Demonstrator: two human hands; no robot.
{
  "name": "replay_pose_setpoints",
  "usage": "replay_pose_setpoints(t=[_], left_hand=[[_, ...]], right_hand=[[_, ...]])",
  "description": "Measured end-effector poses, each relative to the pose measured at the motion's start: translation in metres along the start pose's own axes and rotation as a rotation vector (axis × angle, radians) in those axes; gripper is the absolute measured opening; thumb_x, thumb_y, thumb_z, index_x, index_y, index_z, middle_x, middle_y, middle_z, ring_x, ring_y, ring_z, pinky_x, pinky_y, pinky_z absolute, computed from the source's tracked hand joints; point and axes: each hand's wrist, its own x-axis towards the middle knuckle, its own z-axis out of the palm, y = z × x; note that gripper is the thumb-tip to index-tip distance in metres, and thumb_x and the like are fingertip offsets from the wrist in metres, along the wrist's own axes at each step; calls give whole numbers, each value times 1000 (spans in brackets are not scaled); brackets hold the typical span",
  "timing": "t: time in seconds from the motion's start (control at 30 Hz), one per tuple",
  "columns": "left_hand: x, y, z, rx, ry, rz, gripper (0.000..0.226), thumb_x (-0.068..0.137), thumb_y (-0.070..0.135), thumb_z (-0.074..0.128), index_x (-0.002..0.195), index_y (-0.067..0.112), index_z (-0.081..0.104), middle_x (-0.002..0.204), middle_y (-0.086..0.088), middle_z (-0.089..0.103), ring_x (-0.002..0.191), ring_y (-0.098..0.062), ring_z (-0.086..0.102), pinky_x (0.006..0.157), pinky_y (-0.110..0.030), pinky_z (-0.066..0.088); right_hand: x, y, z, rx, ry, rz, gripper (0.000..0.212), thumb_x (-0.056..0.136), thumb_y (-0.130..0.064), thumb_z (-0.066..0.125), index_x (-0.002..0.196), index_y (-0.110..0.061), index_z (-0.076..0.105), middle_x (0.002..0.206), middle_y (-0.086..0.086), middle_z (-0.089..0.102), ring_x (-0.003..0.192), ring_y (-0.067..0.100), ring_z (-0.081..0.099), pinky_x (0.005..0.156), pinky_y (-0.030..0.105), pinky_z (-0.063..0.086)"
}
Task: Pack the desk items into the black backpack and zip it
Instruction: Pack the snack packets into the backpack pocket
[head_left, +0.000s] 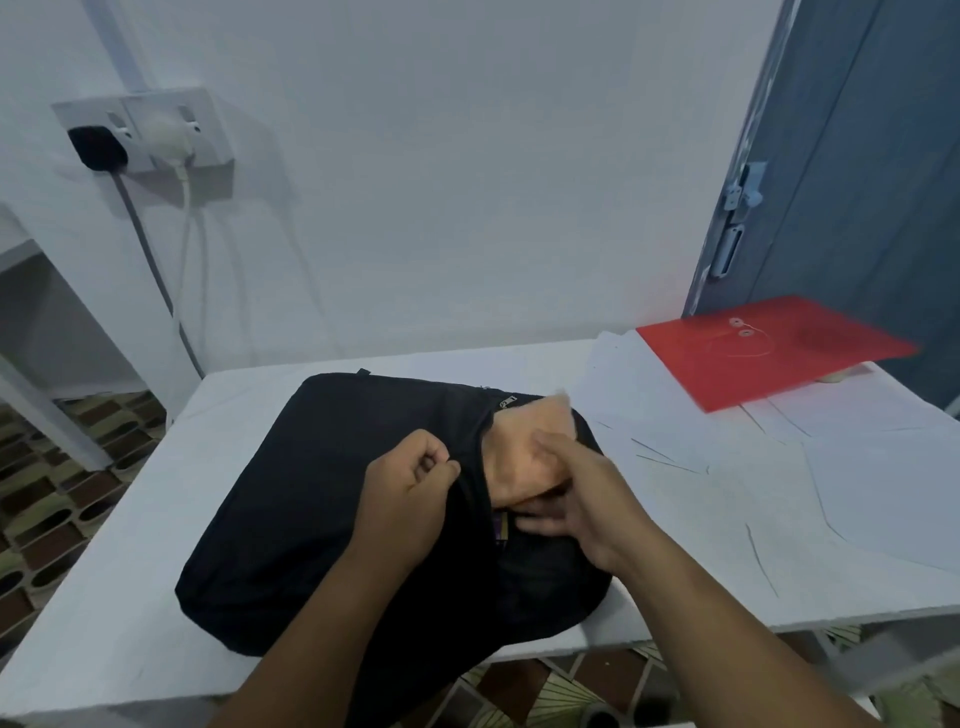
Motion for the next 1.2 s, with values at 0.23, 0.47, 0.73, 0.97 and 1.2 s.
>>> replay_pose_setpoints(t=[0.23, 0.47, 0.73, 0.97, 1.2], left_hand=[[-1, -3, 4, 50, -40, 30, 26, 85, 0, 67, 65, 13, 54, 54, 12, 44, 53, -4, 40, 52, -15, 36], [-2, -5, 5, 63, -47, 85, 26, 85, 1, 69, 66, 12, 55, 54, 10, 44, 53, -5, 39, 52, -18, 36], [-3, -11, -5, 78, -79, 131, 26, 83, 2, 73, 65, 16, 59, 56, 8, 52, 54, -5, 45, 54, -17, 41], [-1, -18, 2, 263, -122, 279, 23, 81, 15, 74, 68, 25, 58, 62, 9, 56, 65, -10, 54, 64, -25, 45], [4, -29, 23, 675, -252, 296, 44, 87, 58, 38, 120, 42, 61, 148, 15, 43, 145, -14, 29, 107, -44, 22]], right_hand=[[0, 13, -17, -507, 59, -72, 28, 82, -31, 76, 105, -16, 69, 94, 10, 74, 77, 22, 71, 69, 39, 58], [1, 12, 25, -659, -130, -286, 16, 96, -27, 54, 108, -23, 64, 77, 8, 70, 60, 20, 57, 59, 32, 49], [9, 25, 6, -677, -28, -304, 12, 80, -20, 73, 91, -26, 74, 87, 1, 73, 73, 7, 66, 76, 32, 56], [4, 36, 17, -698, -282, -340, 34, 85, 8, 49, 71, -21, 62, 65, -5, 60, 62, 7, 53, 57, 22, 42], [11, 35, -3, -884, -399, -298, 15, 90, -1, 54, 84, -4, 67, 71, 11, 62, 63, 15, 57, 62, 42, 48]])
